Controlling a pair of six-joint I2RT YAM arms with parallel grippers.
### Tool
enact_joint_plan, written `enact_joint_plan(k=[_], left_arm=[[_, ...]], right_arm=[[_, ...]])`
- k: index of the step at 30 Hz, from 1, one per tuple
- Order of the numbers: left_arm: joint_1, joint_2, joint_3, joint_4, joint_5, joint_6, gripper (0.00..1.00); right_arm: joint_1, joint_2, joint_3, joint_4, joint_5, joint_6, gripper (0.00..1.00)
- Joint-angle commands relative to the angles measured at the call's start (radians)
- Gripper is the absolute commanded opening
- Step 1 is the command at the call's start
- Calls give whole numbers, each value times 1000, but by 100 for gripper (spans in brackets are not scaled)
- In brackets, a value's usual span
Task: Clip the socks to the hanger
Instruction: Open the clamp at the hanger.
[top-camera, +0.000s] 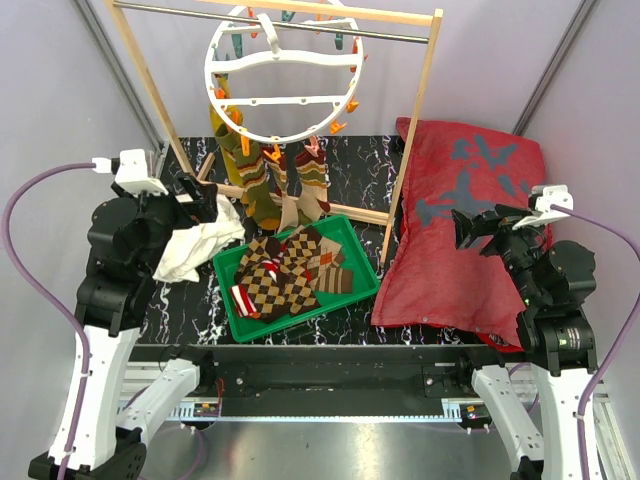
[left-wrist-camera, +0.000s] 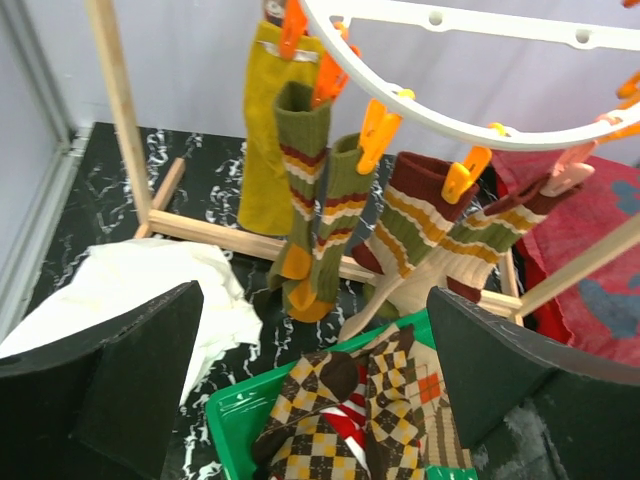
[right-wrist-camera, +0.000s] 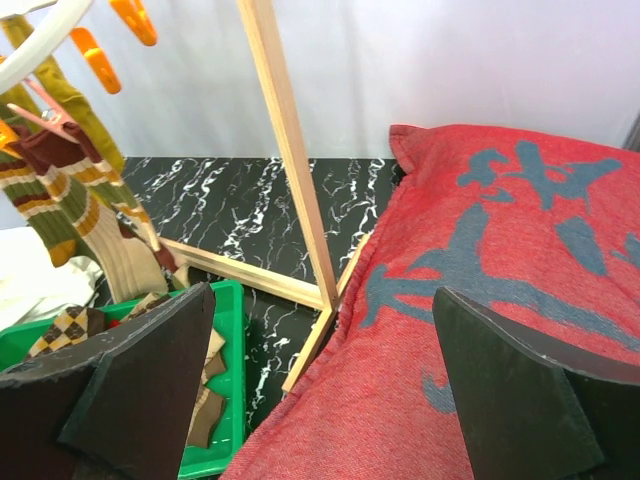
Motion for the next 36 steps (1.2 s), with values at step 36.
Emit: enact_joint_plan(k=[36], left_arm=[[-297,168,-40,298,100,-37,99]], right_arm=[[85,486,-128,907,-410,296,100]])
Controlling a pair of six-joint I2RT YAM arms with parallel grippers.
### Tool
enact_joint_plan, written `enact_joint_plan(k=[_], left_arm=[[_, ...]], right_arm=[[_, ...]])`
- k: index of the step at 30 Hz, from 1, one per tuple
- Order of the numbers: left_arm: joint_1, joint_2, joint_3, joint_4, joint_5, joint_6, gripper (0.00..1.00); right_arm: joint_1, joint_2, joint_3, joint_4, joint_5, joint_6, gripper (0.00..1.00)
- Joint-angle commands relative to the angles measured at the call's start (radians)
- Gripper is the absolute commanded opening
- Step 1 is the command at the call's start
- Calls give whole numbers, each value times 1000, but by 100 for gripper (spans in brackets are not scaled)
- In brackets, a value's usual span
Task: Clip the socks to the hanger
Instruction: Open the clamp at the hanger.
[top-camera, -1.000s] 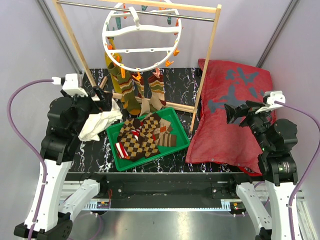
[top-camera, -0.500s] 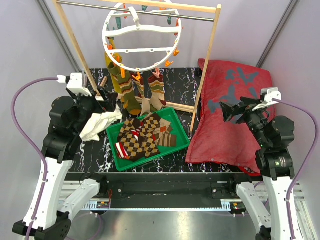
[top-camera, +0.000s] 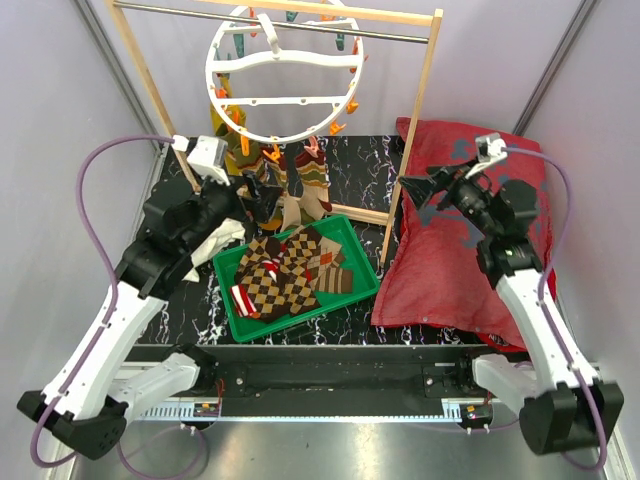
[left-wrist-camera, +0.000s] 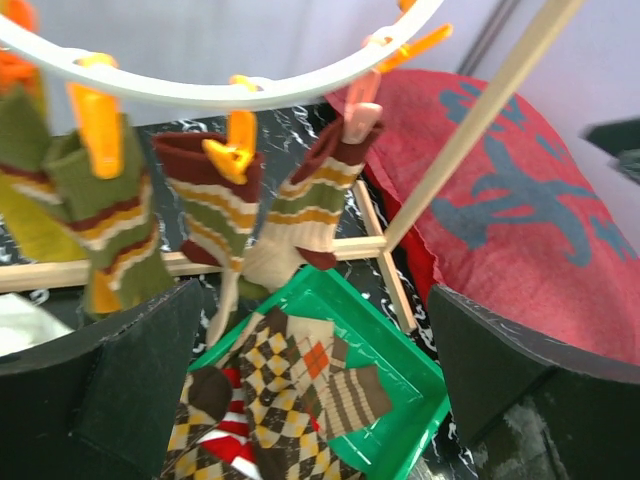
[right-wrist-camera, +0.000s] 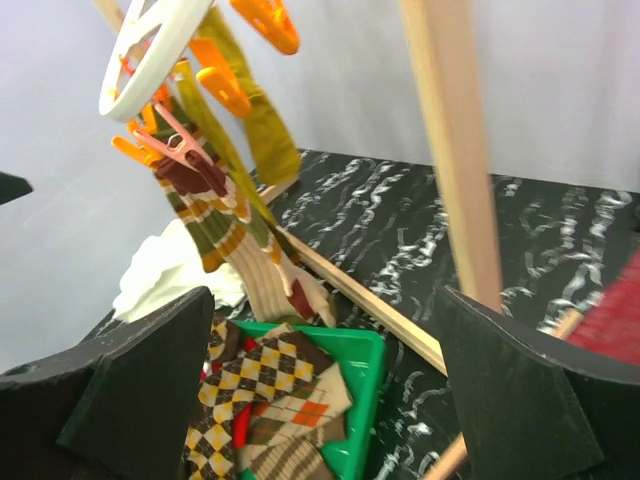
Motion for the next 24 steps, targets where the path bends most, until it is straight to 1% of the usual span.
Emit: enact_joint_plan(k=[1,4,5,9,13,14,18,24], left_arm=[[-42,14,-5,118,-67,-4,99],[-55,23,-16,144,-88,-13,99],[-56,23,-19,149,-93,-17,99],[-69,40,-19,163,-112,-24,99],[-75,51,-20,172,-130,-20,99],[-75,54,-19,173,-131,-18,99],[-79,66,-11,175,-138,-12,99],[-81,78,-11,176,-139,-1,99]], right_arm=[[97,88,4,289,-17,41,100],[158,180,5,401,20,7,99],[169,204,2,474,26,5,98],[230,348,37,596,62,-25,94],[279,459,82,698,93,-70,88],[287,482,100,743,96,-74,82],[322,599,152,831,119,-91,76],[352,723,243,895,148,-134,74]])
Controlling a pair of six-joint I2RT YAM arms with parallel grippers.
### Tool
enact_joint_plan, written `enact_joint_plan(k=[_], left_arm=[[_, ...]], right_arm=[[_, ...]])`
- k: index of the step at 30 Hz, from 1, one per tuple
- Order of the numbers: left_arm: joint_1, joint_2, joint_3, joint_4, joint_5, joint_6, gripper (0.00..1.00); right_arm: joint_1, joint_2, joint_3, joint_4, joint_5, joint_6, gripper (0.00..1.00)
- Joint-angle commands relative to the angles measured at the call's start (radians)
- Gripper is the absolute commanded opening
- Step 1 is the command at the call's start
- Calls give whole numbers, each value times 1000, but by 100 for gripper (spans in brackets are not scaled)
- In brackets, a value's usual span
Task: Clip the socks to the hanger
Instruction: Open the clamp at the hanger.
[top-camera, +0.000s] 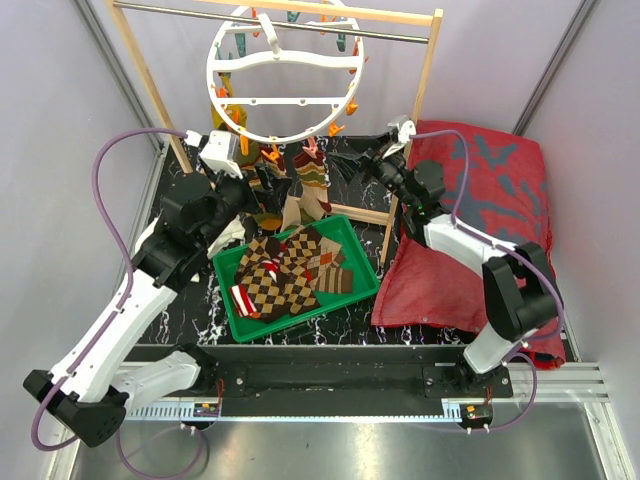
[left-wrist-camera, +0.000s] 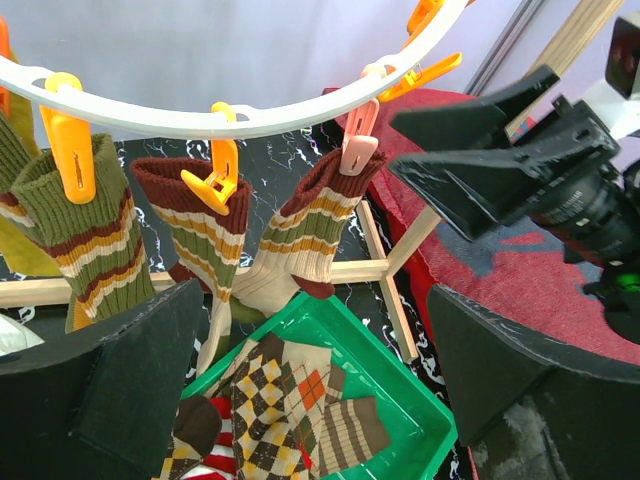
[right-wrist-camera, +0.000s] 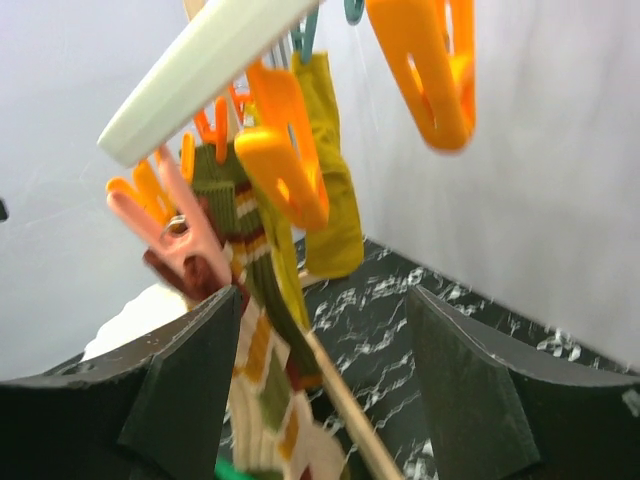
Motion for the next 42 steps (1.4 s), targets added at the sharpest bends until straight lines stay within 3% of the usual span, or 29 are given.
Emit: enact_joint_plan(k=[1,9,20,28,37,42], left_arm=[[-7,10,8,68,-24,15,99],[-15,24,17,68,-11,19,99],[-32,16,14,69,0,19,99],[-38,12,31,71,20,15,99],[-40,9,95,69,91,2,99],[-41,16,139,51,106,52,99]], right_arm=[[26,70,96,149,54,-63,74],[35,172,188,200,40,-72,65],[58,194,240,191,28,-92,50],[81,168,234,143,17,-98,15],[147,38,201,-48,3,-176,13],[202,-2,231,-157,18,-211,17]])
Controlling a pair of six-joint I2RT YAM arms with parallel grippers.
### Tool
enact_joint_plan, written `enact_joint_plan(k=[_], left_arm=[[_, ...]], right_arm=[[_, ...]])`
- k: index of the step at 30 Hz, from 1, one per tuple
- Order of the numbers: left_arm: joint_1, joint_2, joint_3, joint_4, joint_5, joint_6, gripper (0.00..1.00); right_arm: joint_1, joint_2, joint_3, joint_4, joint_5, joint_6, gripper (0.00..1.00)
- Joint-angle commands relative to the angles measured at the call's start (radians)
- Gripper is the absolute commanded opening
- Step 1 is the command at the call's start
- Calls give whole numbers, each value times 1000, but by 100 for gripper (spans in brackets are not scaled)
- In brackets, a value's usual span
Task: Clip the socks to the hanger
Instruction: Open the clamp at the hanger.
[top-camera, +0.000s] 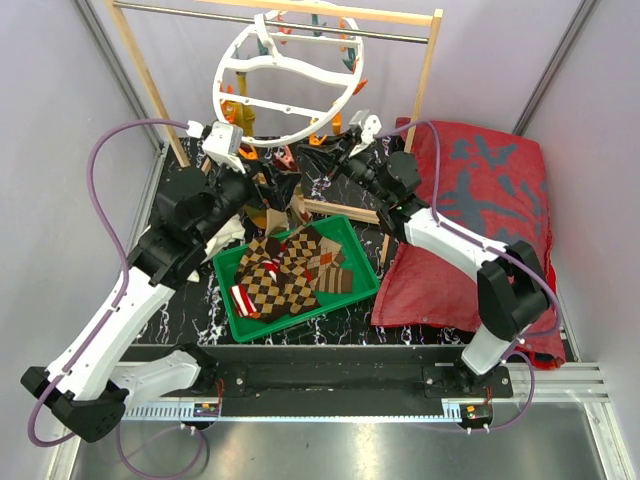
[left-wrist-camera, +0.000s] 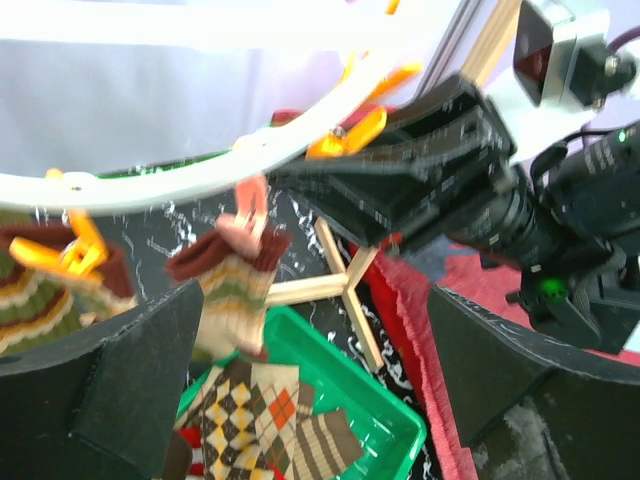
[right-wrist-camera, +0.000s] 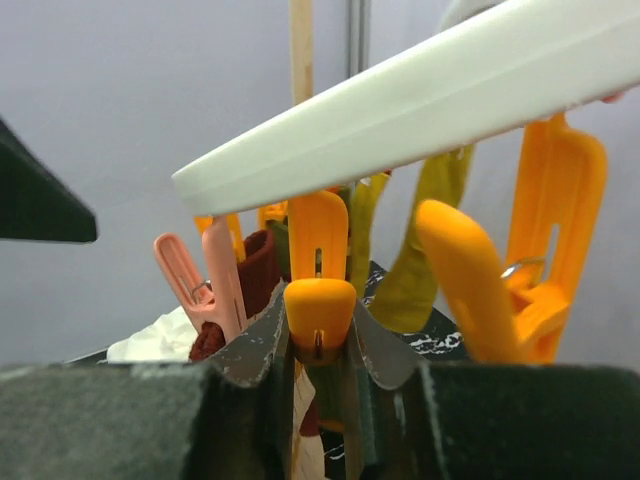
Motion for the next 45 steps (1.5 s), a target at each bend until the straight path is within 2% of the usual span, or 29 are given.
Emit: enact_joint_plan(k=[1,6,13,23,39,45], left_arm=[[-4,-10,73,39,28,47,99],[-6,-12,59,97,-35,10,99],[-4,20,34,197,-93,-13,93],[-4,80,44,183,-119,24,82],[-4,137,42,241,-164,-40,77],[-4,137,38,283,-179,-74,68]], right_arm=[[56,-74,40,-105,6,-72,18],[106,-80,81,-214,17,-104,20],[152,-97,101,-277,31,-146,22],[177,-112,129,-336,23,-155,24],[214,-144,153,-385,-15,-175,26],[226,-152,159,-405,-23,-190,27]])
